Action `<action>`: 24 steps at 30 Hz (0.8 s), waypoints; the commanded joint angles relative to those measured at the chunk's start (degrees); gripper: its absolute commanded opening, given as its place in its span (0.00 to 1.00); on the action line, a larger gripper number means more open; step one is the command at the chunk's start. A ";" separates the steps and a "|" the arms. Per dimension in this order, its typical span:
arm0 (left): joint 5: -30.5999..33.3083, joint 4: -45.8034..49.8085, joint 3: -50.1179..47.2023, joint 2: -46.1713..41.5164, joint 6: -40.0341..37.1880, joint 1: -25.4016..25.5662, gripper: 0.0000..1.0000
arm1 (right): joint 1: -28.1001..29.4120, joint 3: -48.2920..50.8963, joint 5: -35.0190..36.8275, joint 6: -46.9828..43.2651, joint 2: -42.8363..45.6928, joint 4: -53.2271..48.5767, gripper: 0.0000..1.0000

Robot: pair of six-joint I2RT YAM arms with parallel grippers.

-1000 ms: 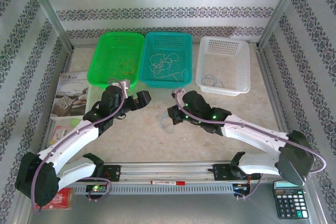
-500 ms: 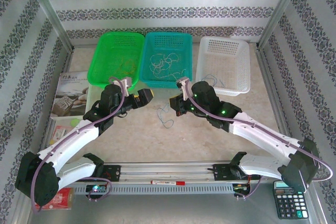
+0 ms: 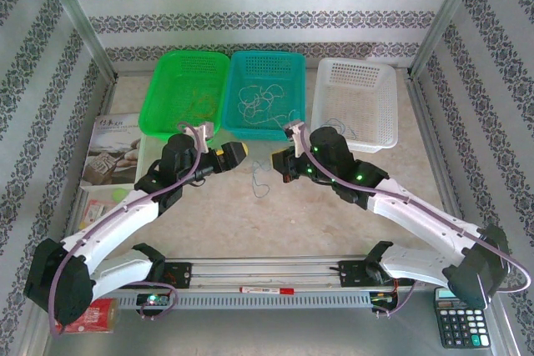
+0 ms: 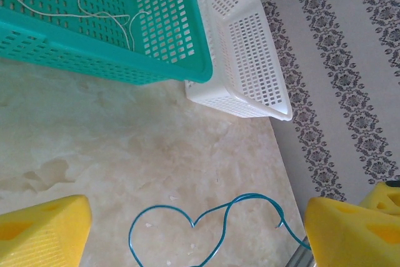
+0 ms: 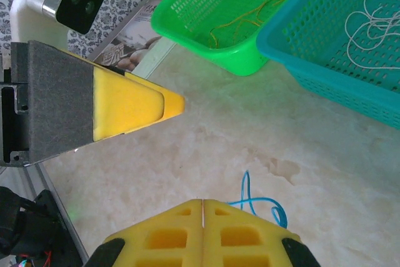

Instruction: Untangle the cables

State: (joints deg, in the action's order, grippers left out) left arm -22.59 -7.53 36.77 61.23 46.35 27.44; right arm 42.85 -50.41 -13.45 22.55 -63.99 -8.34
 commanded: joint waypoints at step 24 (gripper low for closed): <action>-3.03 -10.56 -4.47 7.48 -1.32 2.65 0.75 | -0.95 -1.72 -5.36 1.80 3.15 2.31 0.00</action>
State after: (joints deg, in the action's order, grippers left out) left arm -23.83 -13.45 32.91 67.96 46.54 28.93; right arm 42.48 -50.46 -17.50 23.42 -62.15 -7.66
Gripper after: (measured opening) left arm 0.749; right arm 0.051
